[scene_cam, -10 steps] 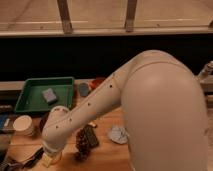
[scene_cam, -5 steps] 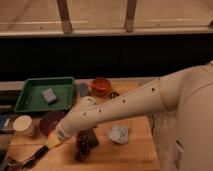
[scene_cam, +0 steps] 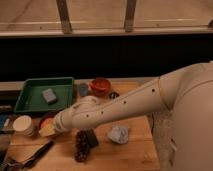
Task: Place apple in tray
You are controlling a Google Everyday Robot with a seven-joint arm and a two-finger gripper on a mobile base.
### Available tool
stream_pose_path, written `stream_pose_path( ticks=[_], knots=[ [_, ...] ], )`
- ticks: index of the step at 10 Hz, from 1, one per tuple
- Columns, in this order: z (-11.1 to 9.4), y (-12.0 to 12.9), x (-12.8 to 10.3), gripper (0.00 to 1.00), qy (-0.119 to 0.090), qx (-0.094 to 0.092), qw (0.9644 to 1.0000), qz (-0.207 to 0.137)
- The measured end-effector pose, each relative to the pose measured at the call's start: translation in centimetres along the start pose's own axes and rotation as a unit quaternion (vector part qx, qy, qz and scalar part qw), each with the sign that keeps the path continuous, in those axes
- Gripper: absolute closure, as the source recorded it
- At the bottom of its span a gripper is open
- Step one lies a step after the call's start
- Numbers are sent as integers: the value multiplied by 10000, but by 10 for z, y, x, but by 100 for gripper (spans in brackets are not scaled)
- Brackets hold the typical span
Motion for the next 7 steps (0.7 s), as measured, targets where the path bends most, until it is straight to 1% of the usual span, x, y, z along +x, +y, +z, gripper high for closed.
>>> stream_pose_path(
  ticks=[3,4,5,7],
  knots=[
    [0,-1,1,100,-6,-5,10000,46],
    [2,-5,2,100,-3,-23,9999,164],
    [2,-14,-3,100,92,-31,9996,268],
    [6,-40,-27,100,329,-25,9988,352]
  ],
)
